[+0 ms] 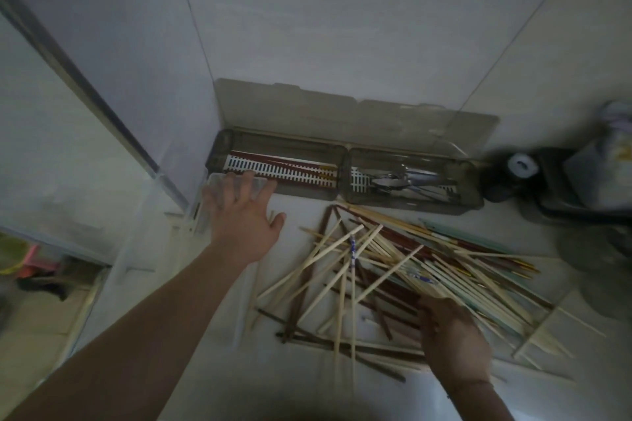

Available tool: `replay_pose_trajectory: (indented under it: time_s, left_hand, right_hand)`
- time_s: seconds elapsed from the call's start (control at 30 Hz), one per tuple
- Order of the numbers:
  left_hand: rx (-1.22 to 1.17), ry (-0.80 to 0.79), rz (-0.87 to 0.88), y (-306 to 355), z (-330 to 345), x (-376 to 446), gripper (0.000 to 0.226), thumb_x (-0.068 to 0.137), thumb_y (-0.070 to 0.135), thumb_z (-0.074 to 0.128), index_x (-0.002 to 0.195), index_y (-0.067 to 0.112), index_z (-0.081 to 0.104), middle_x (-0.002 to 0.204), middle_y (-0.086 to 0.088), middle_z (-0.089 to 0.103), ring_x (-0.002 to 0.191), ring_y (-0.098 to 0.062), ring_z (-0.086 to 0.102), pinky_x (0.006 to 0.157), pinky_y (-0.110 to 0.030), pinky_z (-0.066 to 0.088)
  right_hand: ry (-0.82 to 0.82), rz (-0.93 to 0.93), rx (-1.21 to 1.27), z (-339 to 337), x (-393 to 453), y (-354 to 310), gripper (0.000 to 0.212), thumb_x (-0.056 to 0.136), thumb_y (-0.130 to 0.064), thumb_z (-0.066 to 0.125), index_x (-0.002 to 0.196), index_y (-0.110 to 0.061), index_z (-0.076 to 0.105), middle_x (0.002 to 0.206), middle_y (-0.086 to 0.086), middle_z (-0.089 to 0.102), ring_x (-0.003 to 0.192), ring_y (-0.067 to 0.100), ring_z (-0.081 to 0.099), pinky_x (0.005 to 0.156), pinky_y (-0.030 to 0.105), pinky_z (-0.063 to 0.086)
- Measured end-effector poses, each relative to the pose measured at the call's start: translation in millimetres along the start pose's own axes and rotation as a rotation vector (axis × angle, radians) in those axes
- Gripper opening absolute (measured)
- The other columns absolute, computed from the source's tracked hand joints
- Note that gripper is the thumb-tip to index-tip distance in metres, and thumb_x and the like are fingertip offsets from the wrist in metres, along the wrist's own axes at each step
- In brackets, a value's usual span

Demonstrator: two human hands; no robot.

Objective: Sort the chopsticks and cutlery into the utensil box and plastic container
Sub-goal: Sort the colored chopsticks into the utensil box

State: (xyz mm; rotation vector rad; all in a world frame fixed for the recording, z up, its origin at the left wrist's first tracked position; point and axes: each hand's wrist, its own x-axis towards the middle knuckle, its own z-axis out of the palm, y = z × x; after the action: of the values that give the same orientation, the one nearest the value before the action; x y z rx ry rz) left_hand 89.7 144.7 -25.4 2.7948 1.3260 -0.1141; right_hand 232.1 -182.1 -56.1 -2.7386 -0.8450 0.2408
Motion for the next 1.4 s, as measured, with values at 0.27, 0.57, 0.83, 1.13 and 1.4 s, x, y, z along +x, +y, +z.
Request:
replay_pose_trajectory:
  time_s: [0.27, 0.57, 0.83, 1.13, 1.4]
  left_hand:
    - [-0.133, 0.183, 0.429, 66, -9, -39, 0.056, 0.084, 0.05, 0.051, 0.136, 0.029, 0.044, 0.152, -0.009, 0.03, 0.139, -0.036, 0.02, 0.111, -0.066, 0.015]
    - [-0.079, 0.009, 0.83, 135, 33, -92, 0.03, 0.087, 0.044, 0.049, 0.111, 0.029, 0.062, 0.129, 0.002, 0.051, 0.122, -0.024, 0.045, 0.114, -0.059, 0.016]
    - [-0.026, -0.059, 0.638, 133, 32, -93, 0.043, 0.084, 0.054, 0.048, 0.117, 0.028, 0.06, 0.134, -0.002, 0.046, 0.126, -0.029, 0.042, 0.111, -0.062, 0.02]
    - [-0.216, 0.154, 0.78, 143, 18, -89, 0.029, 0.094, 0.042, 0.044, 0.121, 0.034, 0.053, 0.115, 0.012, 0.062, 0.109, -0.013, 0.054, 0.107, -0.044, 0.03]
    - [-0.283, 0.432, 0.397, 56, -18, -3, 0.024, 0.08, 0.022, 0.049, 0.094, 0.024, 0.067, 0.089, 0.002, 0.066, 0.086, -0.023, 0.059, 0.083, -0.039, 0.042]
  right_hand:
    - [0.012, -0.036, -0.152, -8, 0, 19, 0.015, 0.077, -0.027, 0.061, 0.085, -0.027, 0.074, 0.084, -0.004, 0.066, 0.079, 0.029, 0.063, 0.054, 0.032, 0.05]
    - [-0.181, 0.119, -0.248, -19, 15, 3, 0.019, 0.093, -0.033, 0.05, 0.108, -0.036, 0.061, 0.112, -0.01, 0.053, 0.11, 0.015, 0.045, 0.067, 0.024, 0.033]
    - [-0.123, -0.005, -0.23, -37, 10, 14, 0.012, 0.076, -0.027, 0.072, 0.085, -0.029, 0.065, 0.095, -0.006, 0.06, 0.092, 0.025, 0.053, 0.069, 0.036, 0.044]
    - [-0.017, -0.03, 0.067, -94, 13, 61, 0.036, 0.08, -0.014, 0.072, 0.081, -0.042, 0.05, 0.075, -0.004, 0.061, 0.069, 0.022, 0.059, 0.06, 0.033, 0.046]
    - [0.367, -0.009, 0.224, -74, 47, 18, 0.063, 0.077, -0.055, 0.046, 0.119, -0.01, 0.061, 0.116, 0.018, 0.061, 0.106, 0.042, 0.054, 0.086, 0.052, 0.047]
